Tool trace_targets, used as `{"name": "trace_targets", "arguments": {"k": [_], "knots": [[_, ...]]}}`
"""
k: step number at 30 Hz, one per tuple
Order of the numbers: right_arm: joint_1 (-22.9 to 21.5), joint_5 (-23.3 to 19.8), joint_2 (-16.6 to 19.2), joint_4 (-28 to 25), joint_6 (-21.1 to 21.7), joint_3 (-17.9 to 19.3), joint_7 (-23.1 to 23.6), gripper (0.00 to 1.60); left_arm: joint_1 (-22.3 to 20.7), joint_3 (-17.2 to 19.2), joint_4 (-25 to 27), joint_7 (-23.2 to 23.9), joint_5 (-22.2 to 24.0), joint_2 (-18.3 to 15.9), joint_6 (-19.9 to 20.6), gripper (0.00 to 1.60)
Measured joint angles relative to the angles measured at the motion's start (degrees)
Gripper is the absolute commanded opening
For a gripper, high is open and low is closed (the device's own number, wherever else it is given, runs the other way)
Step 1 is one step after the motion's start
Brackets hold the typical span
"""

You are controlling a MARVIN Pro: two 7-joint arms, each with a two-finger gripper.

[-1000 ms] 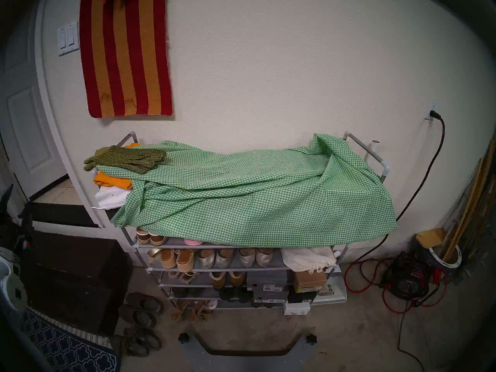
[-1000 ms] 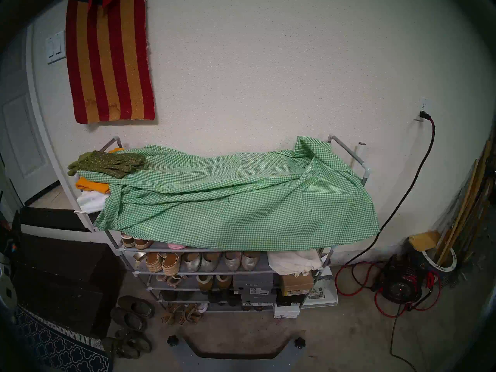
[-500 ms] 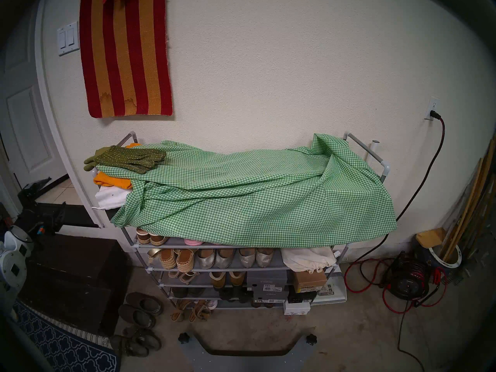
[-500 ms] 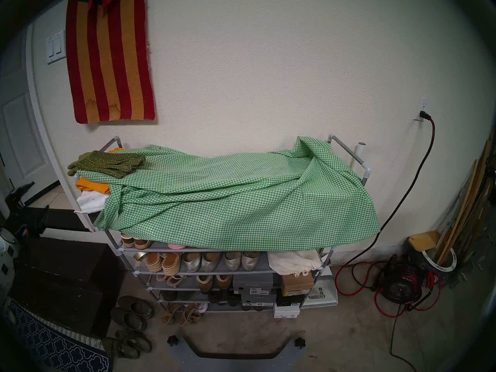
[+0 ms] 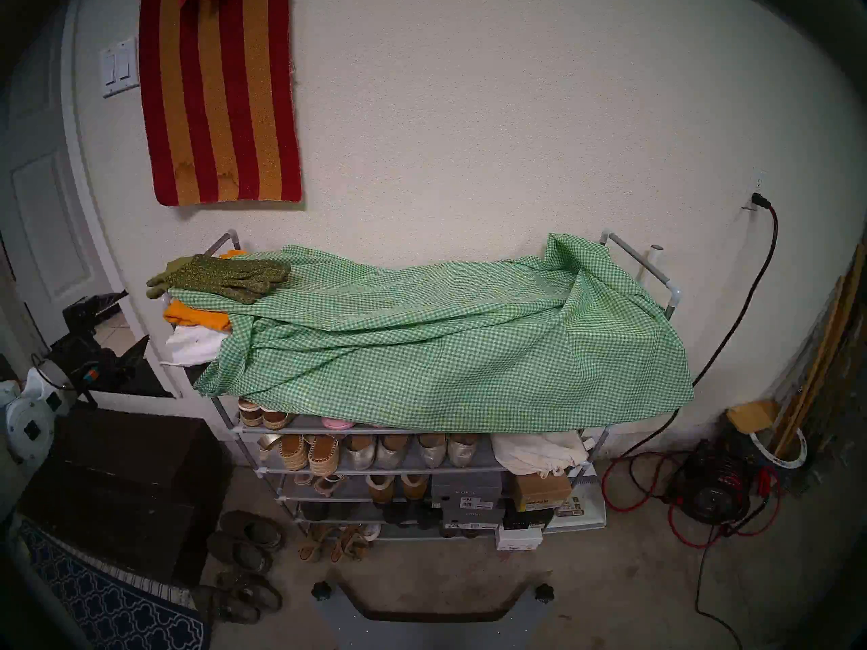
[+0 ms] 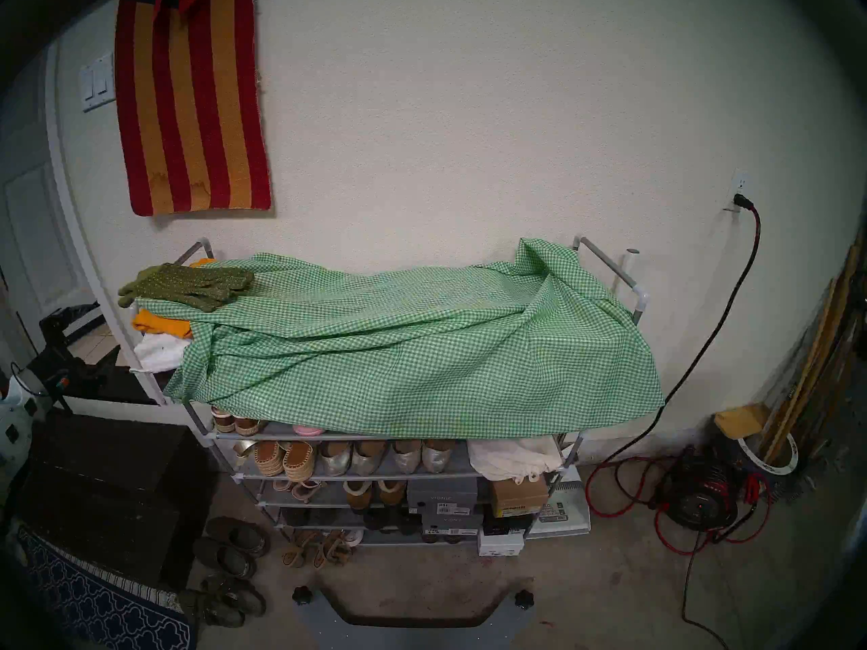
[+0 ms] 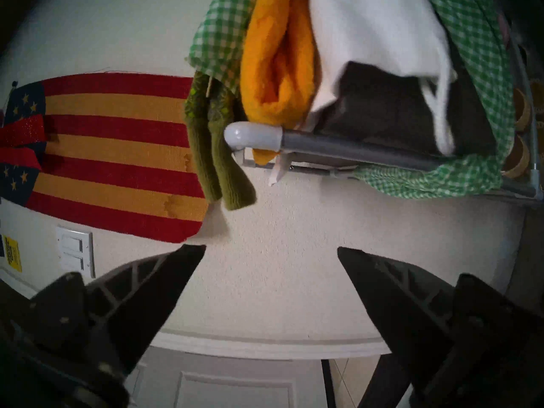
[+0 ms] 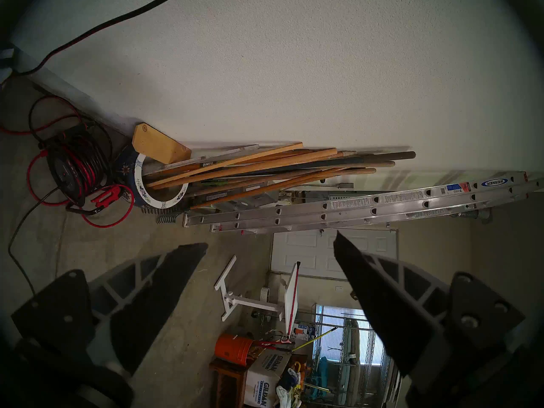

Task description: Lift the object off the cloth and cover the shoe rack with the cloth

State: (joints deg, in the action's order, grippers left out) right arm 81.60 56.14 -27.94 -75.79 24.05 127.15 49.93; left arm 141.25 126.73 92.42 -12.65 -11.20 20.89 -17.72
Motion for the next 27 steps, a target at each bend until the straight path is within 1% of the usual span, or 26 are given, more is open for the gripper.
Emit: {"name": "trace_targets", "arguments": {"k": [5, 7, 8, 12, 13, 15, 16, 18, 23, 27], "knots": [[0.00, 0.00, 0.00, 0.00, 0.00, 0.00, 0.00, 1.60, -2.37, -4.42, -2.16, -3.08, 2.74, -3.05, -0.48, 1.60], [0.00, 0.00, 0.00, 0.00, 0.00, 0.00, 0.00, 1.60, -3.38, -6.60, -3.11, -4.39, 4.35, -4.34, -0.68, 1.60], [0.00, 0.00, 0.00, 0.00, 0.00, 0.00, 0.00, 1.60, -4.20, -8.39, -3.78, -5.52, 5.47, -5.35, -0.77, 1.60], [0.00, 0.00, 0.00, 0.00, 0.00, 0.02, 0.00, 1.60, -5.48, -11.16, -4.53, -7.86, 6.66, -6.69, -0.77, 1.60], [0.00, 0.00, 0.00, 0.00, 0.00, 0.02, 0.00, 1.60, -6.14, -12.52, -4.64, -9.38, 6.92, -7.17, -0.67, 1.60], [0.00, 0.00, 0.00, 0.00, 0.00, 0.02, 0.00, 1.60, -6.81, -13.57, -4.60, -11.02, 6.99, -7.50, -0.41, 1.60], [0.00, 0.00, 0.00, 0.00, 0.00, 0.02, 0.00, 1.60, -7.47, -14.30, -4.17, -12.99, 6.79, -7.64, 0.17, 1.60], [0.00, 0.00, 0.00, 0.00, 0.00, 0.02, 0.00, 1.60, -7.76, -14.53, -3.77, -13.93, 6.37, -7.65, 0.56, 1.60], [0.00, 0.00, 0.00, 0.00, 0.00, 0.02, 0.00, 1.60, -8.80, -15.81, -1.18, -19.25, 1.49, -7.72, 2.82, 1.60], [0.00, 0.00, 0.00, 0.00, 0.00, 0.02, 0.00, 1.60, -9.24, -16.80, -0.06, -21.86, -0.98, -7.62, 3.95, 1.60]]}}
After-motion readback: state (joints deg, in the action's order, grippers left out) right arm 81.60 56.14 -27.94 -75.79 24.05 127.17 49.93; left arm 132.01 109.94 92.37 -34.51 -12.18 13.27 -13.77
